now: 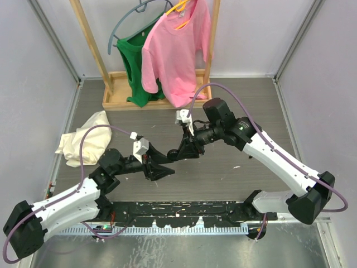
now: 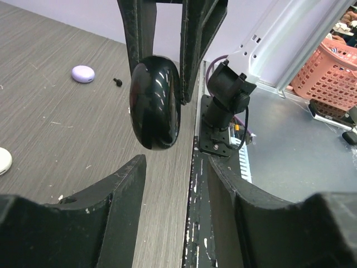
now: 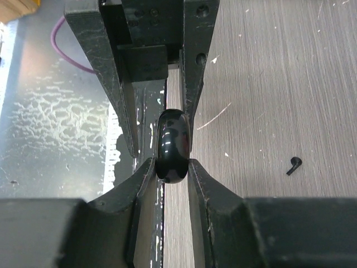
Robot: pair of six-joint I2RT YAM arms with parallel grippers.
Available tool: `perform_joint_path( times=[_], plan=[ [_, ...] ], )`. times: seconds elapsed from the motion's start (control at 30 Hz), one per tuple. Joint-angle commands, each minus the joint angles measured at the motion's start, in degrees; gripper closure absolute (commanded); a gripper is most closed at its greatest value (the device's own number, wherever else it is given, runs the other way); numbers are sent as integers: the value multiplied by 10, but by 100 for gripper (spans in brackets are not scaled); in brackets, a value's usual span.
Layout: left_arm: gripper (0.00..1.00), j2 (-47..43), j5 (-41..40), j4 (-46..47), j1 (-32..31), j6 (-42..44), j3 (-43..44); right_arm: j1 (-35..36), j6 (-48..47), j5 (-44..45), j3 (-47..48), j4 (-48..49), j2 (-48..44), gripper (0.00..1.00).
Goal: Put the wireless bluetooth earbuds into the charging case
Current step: Pick up the charging case at the center of the board.
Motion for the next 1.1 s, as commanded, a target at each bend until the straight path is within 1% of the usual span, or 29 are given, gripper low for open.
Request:
perform_joint_path(
  times=[0.0,0.2,0.33,0.43,0.7,0.83,0.93,1.0,1.03,1.07],
  plan=[
    [51,5,16,44,1,13,27,26,-43,32,50,-73,9,96],
    [52,15,16,90,1,-1,21,59,-46,67,71,-96,21,96],
    [56,24,20,114,1,-10,20,74,-44,83,80,-103,27,96],
    [60,28,25,129,1,-17,17,81,-42,90,84,-103,29,96],
    [67,41,31,134,1,-17,18,88,-39,101,94,-101,31,96],
    [77,49,36,135,1,-16,22,94,-37,110,98,-104,36,95],
    [88,55,41,140,1,-12,23,98,-37,115,101,-106,42,92],
    [97,58,48,141,1,-2,24,99,-37,115,102,-105,41,85],
    [100,58,51,140,0,4,22,99,-36,118,101,-101,38,80],
    [100,57,52,140,1,12,20,99,-33,122,98,-95,33,75]
  ],
)
